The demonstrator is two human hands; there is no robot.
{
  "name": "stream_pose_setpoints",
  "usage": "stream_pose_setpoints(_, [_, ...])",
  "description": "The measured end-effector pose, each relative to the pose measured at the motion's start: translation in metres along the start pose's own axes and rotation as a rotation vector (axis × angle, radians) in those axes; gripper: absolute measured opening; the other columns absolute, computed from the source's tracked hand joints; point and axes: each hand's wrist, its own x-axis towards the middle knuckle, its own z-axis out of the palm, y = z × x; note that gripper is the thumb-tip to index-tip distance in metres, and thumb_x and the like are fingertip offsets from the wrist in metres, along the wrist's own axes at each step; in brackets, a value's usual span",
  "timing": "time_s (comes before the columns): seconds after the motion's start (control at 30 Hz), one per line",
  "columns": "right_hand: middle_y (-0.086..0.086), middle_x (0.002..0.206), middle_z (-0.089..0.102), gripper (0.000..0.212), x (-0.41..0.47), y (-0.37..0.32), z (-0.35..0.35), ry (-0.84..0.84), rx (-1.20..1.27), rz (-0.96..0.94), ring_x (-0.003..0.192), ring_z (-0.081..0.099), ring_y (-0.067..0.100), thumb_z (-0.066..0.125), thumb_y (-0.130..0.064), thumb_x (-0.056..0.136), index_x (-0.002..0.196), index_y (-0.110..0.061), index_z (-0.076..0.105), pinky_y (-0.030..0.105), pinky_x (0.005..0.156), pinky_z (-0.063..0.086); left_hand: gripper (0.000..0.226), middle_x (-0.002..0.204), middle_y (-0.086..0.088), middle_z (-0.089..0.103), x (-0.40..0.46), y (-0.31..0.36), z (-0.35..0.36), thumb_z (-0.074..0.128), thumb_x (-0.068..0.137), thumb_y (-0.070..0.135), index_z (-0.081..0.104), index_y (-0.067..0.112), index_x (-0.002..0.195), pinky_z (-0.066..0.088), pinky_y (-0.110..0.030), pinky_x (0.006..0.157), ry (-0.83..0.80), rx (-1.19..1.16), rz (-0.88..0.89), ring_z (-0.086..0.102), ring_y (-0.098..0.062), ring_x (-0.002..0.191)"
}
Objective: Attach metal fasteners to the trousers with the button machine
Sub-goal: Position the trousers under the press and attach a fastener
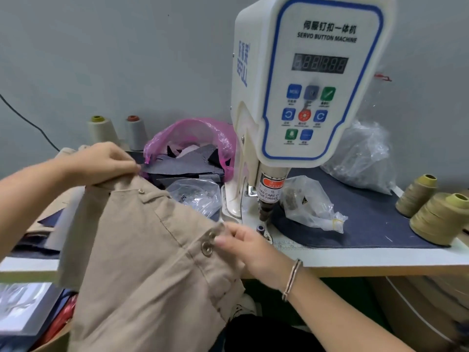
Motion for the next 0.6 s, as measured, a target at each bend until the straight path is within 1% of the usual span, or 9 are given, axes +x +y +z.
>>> stream_pose_setpoints(0.03, [0.002, 0.096, 0.064, 0.029, 0.001, -0.007, 0.0, 0.022, -0.009, -0.048, 0.091, 0.059, 0.014, 0.062, -0.029, 0.085, 0.105, -0.008, 0.061, 0.026, 0.085, 0.045, 0.027, 0.071, 0.003, 0.061, 0.0, -0.001, 0.004, 0.06, 0.09, 0.037, 0.065, 0.025, 0.066, 0.03, -0.028, 0.063, 0.015, 0.297, 0.021, 0.051, -0.016, 0.072])
stream_pose_setpoints(0.1, [0.001, 0.088, 0.064, 0.013, 0.006, -0.019, 0.006, 0.054, -0.017, -0.102, 0.081, 0.059, 0.011, 0.063, -0.026, 0.089, 0.091, -0.013, 0.061, 0.02, 0.076, 0.047, 0.014, 0.091, 0.009, 0.063, -0.007, 0.007, 0.016, 0.052, 0.094, 0.034, 0.063, 0.036, 0.085, 0.031, -0.022, 0.068, -0.008, 0.416, 0.145, 0.053, -0.013, 0.086])
stream_pose_setpoints(0.17, [0.0, 0.079, 0.063, 0.009, 0.012, -0.026, 0.014, 0.094, -0.018, -0.14, 0.07, 0.059, 0.006, 0.063, -0.019, 0.09, 0.081, -0.017, 0.06, 0.015, 0.066, 0.047, 0.018, 0.103, 0.017, 0.065, -0.017, 0.028, 0.033, 0.054, 0.089, 0.049, 0.062, 0.04, 0.101, 0.04, -0.016, 0.078, -0.18, 0.028, 0.224, 0.059, -0.009, 0.096])
stream_pose_setpoints(0.23, [0.002, 0.078, 0.064, 0.009, 0.016, -0.033, 0.019, 0.128, -0.006, -0.153, 0.068, 0.058, 0.008, 0.066, -0.021, 0.085, 0.079, -0.017, 0.062, 0.018, 0.066, 0.046, 0.049, 0.112, 0.022, 0.063, -0.03, 0.056, 0.052, 0.056, 0.073, 0.068, 0.059, 0.041, 0.114, 0.044, -0.019, 0.09, -0.403, -0.36, 0.262, 0.058, 0.001, 0.107])
stream_pose_setpoints(0.3, [0.006, 0.08, 0.065, 0.016, 0.015, -0.038, 0.02, 0.16, 0.01, -0.163, 0.072, 0.059, 0.014, 0.069, -0.028, 0.077, 0.08, -0.013, 0.063, 0.023, 0.069, 0.047, 0.055, 0.106, 0.023, 0.063, -0.036, 0.074, 0.067, 0.062, 0.065, 0.069, 0.059, 0.04, 0.112, 0.044, -0.021, 0.089, -0.531, -0.397, 0.349, 0.058, 0.001, 0.102])
stream_pose_setpoints(0.4, [0.014, 0.089, 0.066, 0.021, 0.008, -0.039, 0.011, 0.197, 0.022, -0.147, 0.082, 0.059, 0.024, 0.069, -0.027, 0.079, 0.088, -0.008, 0.064, 0.032, 0.077, 0.047, 0.025, 0.076, 0.009, 0.057, -0.038, 0.08, 0.075, 0.071, 0.068, 0.053, 0.068, 0.035, 0.084, 0.041, -0.02, 0.072, -0.568, -0.496, 0.393, 0.052, -0.008, 0.074])
stream_pose_setpoints(0.47, [0.013, 0.101, 0.068, 0.028, -0.003, -0.034, -0.001, 0.161, -0.09, -0.127, 0.091, 0.063, 0.025, 0.071, -0.028, 0.08, 0.099, -0.009, 0.063, 0.034, 0.086, 0.047, 0.032, 0.071, -0.006, 0.045, -0.039, 0.077, 0.073, 0.077, 0.066, 0.046, 0.062, 0.019, 0.071, 0.035, -0.025, 0.066, -0.585, -0.654, 0.35, 0.043, -0.02, 0.069])
stream_pose_setpoints(0.53, [0.009, 0.109, 0.069, 0.04, -0.021, -0.028, -0.018, 0.048, -0.264, -0.024, 0.1, 0.065, 0.024, 0.07, -0.031, 0.077, 0.112, -0.012, 0.062, 0.035, 0.093, 0.048, 0.037, 0.075, -0.005, 0.06, -0.04, 0.071, 0.07, 0.085, 0.061, 0.04, 0.066, 0.012, 0.077, 0.046, -0.024, 0.068, -0.636, -0.865, 0.319, 0.058, -0.018, 0.072])
stream_pose_setpoints(0.6, [0.01, 0.111, 0.069, 0.041, -0.042, -0.021, -0.033, -0.089, -0.39, 0.118, 0.103, 0.065, 0.024, 0.07, -0.027, 0.077, 0.113, -0.008, 0.063, 0.036, 0.094, 0.048, 0.042, 0.081, -0.003, 0.07, -0.04, 0.065, 0.067, 0.091, 0.05, 0.04, 0.072, 0.018, 0.08, 0.053, -0.022, 0.066, -0.614, -1.034, 0.305, 0.067, -0.013, 0.074])
